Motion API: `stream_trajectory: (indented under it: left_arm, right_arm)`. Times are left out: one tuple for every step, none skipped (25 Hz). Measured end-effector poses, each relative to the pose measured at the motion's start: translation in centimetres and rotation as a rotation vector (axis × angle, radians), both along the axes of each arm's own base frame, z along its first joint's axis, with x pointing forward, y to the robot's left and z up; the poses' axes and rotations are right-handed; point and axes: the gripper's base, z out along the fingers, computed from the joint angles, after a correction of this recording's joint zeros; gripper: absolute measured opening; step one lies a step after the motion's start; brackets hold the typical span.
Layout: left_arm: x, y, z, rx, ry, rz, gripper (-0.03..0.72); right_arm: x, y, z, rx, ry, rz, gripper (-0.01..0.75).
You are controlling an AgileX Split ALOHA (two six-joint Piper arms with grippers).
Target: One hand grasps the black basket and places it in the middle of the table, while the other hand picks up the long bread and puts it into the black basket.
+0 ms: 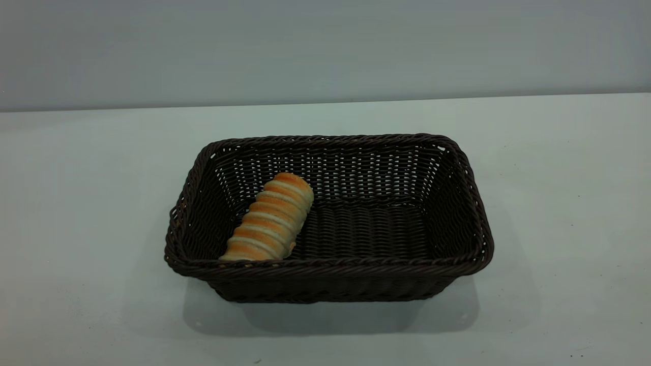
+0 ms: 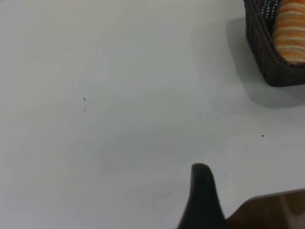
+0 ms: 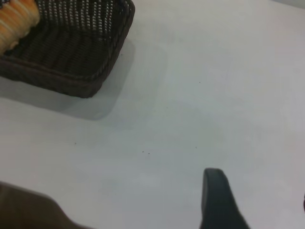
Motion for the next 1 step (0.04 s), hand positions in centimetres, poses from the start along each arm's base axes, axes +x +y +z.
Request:
stream_trajectory:
  left_arm:
    - [0.00, 0.00, 0.00, 0.000, 0.000, 0.000, 0.584]
  right_arm:
    - [0.00, 0.00, 0.00, 0.000, 0.000, 0.000, 0.438]
